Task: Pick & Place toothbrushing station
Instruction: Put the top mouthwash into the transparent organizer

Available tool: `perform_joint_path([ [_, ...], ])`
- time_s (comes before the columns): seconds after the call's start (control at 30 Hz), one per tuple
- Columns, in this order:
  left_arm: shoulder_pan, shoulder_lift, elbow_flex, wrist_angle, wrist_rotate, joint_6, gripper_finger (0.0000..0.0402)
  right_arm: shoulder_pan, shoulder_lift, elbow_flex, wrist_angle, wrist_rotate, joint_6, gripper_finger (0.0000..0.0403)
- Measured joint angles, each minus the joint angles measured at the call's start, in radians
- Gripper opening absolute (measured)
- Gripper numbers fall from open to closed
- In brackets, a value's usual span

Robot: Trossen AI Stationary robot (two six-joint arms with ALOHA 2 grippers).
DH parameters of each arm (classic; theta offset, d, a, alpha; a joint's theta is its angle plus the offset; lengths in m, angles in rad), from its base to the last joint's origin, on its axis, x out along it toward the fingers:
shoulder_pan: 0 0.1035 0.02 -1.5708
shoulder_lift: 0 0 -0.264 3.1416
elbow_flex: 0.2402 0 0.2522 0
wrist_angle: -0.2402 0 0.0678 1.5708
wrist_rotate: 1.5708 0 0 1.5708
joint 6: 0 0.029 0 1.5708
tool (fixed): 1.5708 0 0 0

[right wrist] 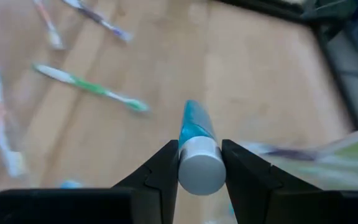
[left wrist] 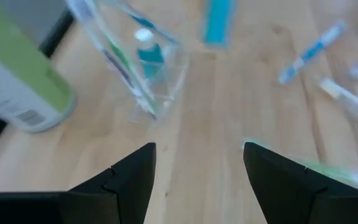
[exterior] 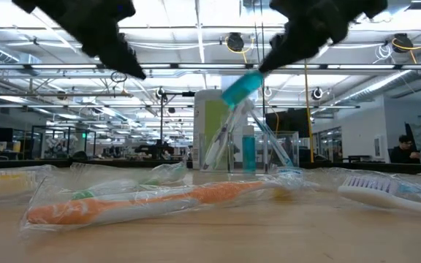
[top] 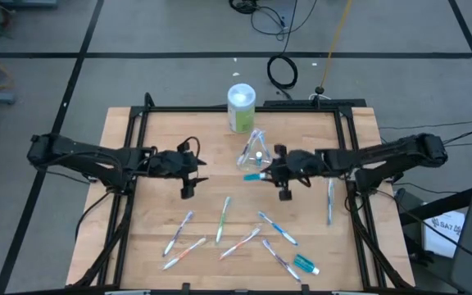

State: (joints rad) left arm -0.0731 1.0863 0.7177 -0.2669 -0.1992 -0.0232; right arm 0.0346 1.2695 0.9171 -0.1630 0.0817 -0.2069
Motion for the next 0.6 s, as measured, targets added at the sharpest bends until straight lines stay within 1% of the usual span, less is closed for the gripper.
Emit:
perform_joint_path([
  [0.07, 0.0, -0.002, -0.027, 0.046, 0.031, 0.033, 0.0251, -0.032, -0.001, 0.064, -0.096, -0.006, -0.079, 0.0104],
  [0.13, -0.001, -0.003, -0.046, 0.064, 0.059, 0.034, 0.0251, -0.064, 0.0, 0.111, -0.194, -0.005, -0.136, 0.0102],
  [0.23, -0.001, -0.002, -0.069, 0.1, 0.086, 0.022, 0.025, -0.115, 0.0, 0.144, -0.3, -0.022, -0.214, 0.0101],
  [0.33, 0.0, -0.002, -0.073, 0.105, 0.095, 0.026, 0.025, -0.164, 0.001, 0.144, -0.332, -0.117, -0.314, 0.0102],
  [0.4, 0.0, -0.002, -0.074, 0.11, 0.095, 0.026, 0.0251, -0.188, 0.003, 0.144, -0.337, -0.159, -0.362, 0.0102],
  [0.6, 0.0, -0.002, -0.074, 0.139, 0.094, 0.025, 0.0251, -0.233, 0.054, 0.144, -0.34, -0.165, -0.463, 0.0102],
])
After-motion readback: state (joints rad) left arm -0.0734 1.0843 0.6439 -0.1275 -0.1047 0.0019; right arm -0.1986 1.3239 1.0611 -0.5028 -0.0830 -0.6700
